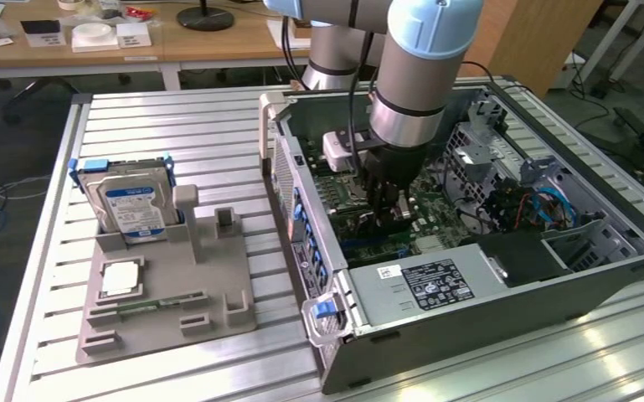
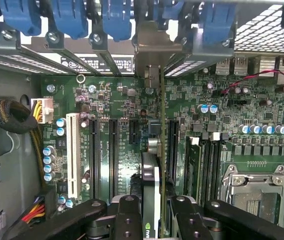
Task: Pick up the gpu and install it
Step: 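Insert the gpu into the slot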
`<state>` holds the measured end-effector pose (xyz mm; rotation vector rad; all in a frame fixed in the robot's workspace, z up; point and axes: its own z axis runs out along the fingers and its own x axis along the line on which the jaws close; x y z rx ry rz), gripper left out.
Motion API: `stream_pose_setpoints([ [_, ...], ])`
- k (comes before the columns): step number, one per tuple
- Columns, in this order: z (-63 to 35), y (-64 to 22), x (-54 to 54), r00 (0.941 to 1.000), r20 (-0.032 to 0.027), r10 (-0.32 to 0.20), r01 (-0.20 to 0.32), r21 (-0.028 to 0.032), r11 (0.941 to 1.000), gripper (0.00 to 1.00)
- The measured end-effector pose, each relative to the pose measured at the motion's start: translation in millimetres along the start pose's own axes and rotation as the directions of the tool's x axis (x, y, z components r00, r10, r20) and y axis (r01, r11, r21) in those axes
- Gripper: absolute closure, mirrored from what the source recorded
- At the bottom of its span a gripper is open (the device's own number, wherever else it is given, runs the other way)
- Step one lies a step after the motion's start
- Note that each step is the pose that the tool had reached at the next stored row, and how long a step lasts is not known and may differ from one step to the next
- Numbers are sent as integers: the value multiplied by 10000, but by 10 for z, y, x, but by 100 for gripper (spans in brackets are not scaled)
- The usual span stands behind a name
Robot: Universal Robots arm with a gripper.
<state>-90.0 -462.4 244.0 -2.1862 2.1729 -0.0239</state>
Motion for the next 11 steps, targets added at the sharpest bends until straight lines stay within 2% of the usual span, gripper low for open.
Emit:
stream_pose_setpoints([
  [3,9,3,1,10000,-1,0,0,42,10000,73],
  [11,11,4,11,10000,1,-1,1,50,10000,73],
])
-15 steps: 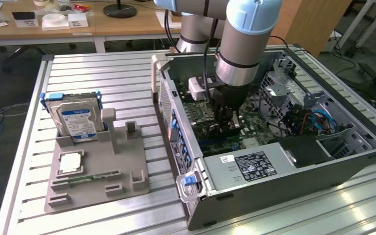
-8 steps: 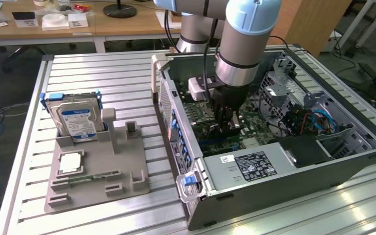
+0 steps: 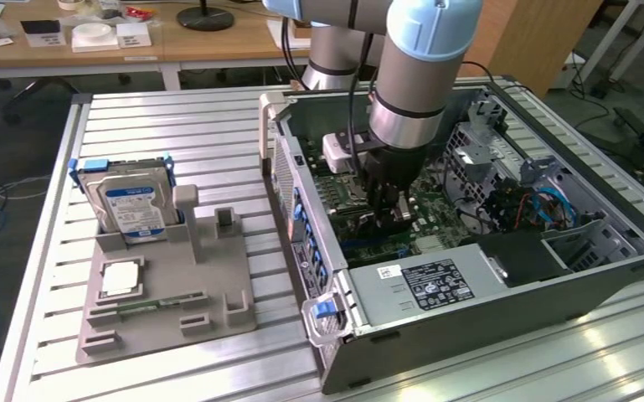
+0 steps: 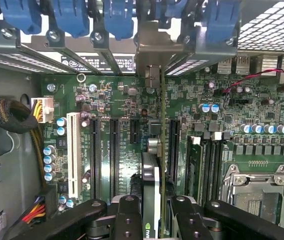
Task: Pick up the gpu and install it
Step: 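Insert the gpu into the slot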
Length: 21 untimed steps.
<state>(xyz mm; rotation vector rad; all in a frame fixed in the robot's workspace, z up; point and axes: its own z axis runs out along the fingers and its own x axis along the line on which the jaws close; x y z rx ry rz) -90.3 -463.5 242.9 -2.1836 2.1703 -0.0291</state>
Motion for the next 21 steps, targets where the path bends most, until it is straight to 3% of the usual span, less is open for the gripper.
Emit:
stream_pose_setpoints([
  [5,5,17,0,10000,22,-1,0,28,10000,73],
  [21,32,21,2,10000,22,0,0,28,10000,73],
])
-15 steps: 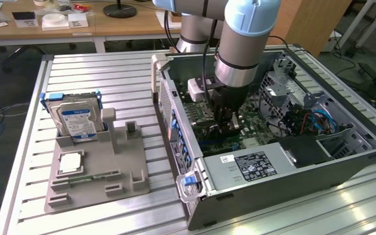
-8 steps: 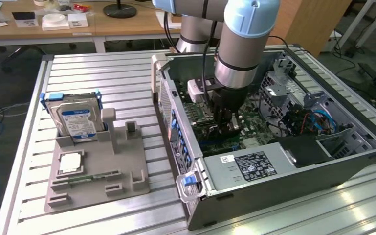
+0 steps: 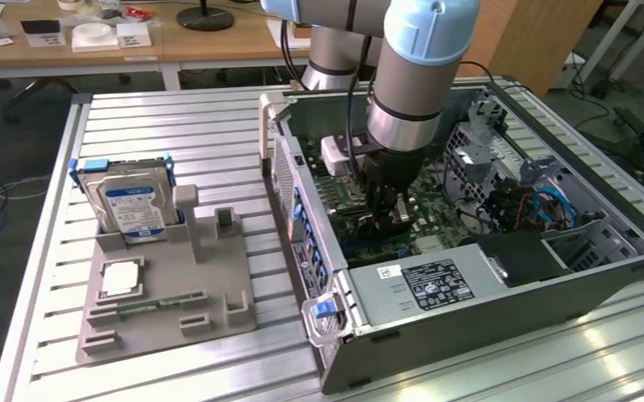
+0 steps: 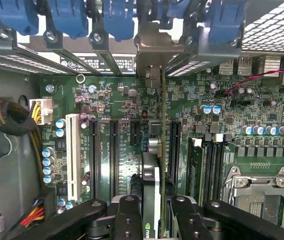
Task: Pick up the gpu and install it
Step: 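Insert the gpu into the slot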
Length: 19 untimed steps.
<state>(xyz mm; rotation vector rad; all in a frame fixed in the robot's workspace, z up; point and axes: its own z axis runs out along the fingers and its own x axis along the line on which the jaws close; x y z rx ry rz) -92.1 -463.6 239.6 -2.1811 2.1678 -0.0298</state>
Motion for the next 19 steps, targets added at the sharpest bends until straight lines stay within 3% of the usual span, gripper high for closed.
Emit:
stream_pose_setpoints([
  [14,5,1,0,10000,4,0,0,0,10000,73],
  [19,5,1,0,10000,1,1,-1,0,10000,66],
])
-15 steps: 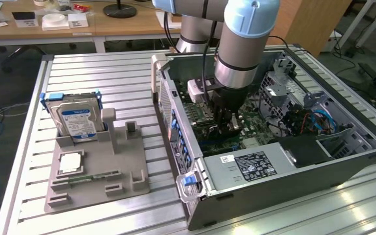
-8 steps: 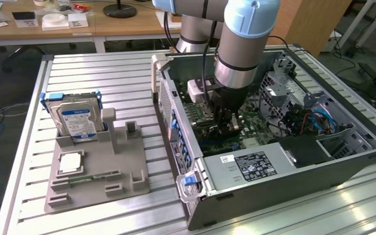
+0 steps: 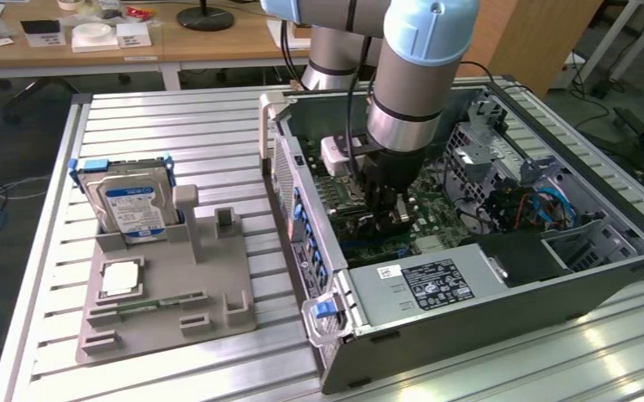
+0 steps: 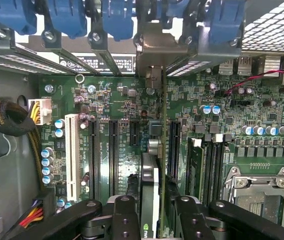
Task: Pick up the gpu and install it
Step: 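Insert the gpu into the slot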
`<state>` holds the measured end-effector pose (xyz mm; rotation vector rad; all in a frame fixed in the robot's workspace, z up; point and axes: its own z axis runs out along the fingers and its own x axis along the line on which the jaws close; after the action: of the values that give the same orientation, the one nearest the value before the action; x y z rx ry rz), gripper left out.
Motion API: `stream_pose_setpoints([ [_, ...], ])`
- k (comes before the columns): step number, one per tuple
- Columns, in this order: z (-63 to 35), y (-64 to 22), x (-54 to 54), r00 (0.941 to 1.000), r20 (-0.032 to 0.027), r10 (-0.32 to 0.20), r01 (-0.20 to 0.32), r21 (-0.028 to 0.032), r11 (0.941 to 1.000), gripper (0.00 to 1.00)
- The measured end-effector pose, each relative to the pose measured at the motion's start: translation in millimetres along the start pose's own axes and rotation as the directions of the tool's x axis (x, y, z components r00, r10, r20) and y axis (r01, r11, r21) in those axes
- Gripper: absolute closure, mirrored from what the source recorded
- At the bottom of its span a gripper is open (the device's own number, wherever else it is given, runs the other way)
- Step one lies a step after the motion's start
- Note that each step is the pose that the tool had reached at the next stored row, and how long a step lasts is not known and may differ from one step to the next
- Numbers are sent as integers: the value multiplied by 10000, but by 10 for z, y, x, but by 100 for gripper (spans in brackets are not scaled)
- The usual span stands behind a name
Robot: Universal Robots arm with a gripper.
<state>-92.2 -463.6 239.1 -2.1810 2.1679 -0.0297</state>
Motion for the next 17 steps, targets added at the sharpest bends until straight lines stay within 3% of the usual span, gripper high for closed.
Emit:
stream_pose_setpoints([
  [17,-97,-8,-3,10000,-2,33,-33,1,10000,66],
])
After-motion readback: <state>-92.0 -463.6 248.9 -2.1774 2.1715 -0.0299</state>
